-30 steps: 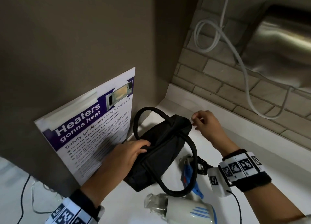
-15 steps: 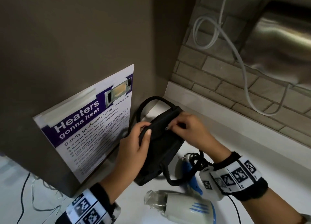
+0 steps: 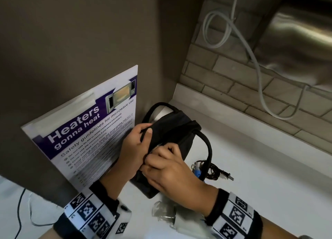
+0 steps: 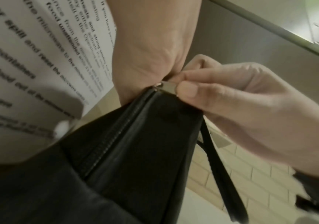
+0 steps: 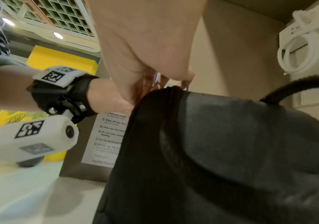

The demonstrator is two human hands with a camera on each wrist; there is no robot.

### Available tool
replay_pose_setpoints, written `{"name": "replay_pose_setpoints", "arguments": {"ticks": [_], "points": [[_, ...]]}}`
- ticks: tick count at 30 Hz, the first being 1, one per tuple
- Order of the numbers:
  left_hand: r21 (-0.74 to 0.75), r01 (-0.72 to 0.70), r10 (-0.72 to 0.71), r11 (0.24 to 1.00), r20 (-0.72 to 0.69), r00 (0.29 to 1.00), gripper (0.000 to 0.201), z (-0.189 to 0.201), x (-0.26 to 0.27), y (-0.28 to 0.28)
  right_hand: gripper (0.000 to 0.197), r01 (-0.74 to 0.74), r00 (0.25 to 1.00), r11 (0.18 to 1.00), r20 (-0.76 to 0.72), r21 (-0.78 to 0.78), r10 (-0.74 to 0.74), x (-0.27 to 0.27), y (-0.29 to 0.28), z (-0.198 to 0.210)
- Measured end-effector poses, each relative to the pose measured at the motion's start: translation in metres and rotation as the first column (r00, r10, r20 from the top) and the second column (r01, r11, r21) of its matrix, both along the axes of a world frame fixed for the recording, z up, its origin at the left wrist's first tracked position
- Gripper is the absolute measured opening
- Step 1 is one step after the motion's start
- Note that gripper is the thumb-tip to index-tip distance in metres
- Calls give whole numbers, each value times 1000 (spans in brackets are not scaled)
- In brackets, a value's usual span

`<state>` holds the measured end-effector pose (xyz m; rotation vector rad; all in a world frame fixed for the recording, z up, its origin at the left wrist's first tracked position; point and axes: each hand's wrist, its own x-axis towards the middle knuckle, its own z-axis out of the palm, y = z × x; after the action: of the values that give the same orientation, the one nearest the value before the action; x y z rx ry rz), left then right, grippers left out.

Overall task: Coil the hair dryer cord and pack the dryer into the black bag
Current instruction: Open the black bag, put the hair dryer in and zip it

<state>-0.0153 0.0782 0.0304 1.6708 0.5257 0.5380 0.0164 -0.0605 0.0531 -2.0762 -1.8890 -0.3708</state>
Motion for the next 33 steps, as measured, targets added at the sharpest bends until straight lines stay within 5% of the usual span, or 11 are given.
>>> {"name": "replay_pose_setpoints", "arguments": {"ticks": [7, 11, 16, 21, 23, 27, 30, 33], "points": [[-13, 114, -114, 993, -101, 988, 26, 0, 1, 7, 27, -42, 980, 999, 194, -10, 43, 0, 1, -4], [23, 115, -112, 993, -122, 986, 25, 2, 0, 13, 19, 53, 990, 996, 132, -66, -44, 14, -5, 1], [6, 88, -86, 996, -126, 988, 30, 4, 0, 22, 35, 59, 994, 970, 102, -234, -36, 26, -23, 3], [445, -42, 72, 894, -52, 996, 25, 6, 1, 14, 35, 41, 998, 978, 52, -205, -31, 13, -36, -2], [501, -68, 89, 863, -19, 996, 23, 6, 1, 12, 37, 42, 999, 984, 16, -172, -40, 12, -40, -4], [430, -77, 107, 899, -46, 993, 24, 9, 4, 12, 27, 133, 988, 976, -48, -175, -144, 6, -37, 4], [327, -30, 71, 945, -113, 991, 26, 11, 9, 11, 38, 219, 975, 953, 12, -208, -221, -13, -20, 8], [226, 29, 2, 974, -138, 990, 26, 10, 9, 10, 12, 293, 947, 952, 165, -90, -276, -26, 2, 2]]}}
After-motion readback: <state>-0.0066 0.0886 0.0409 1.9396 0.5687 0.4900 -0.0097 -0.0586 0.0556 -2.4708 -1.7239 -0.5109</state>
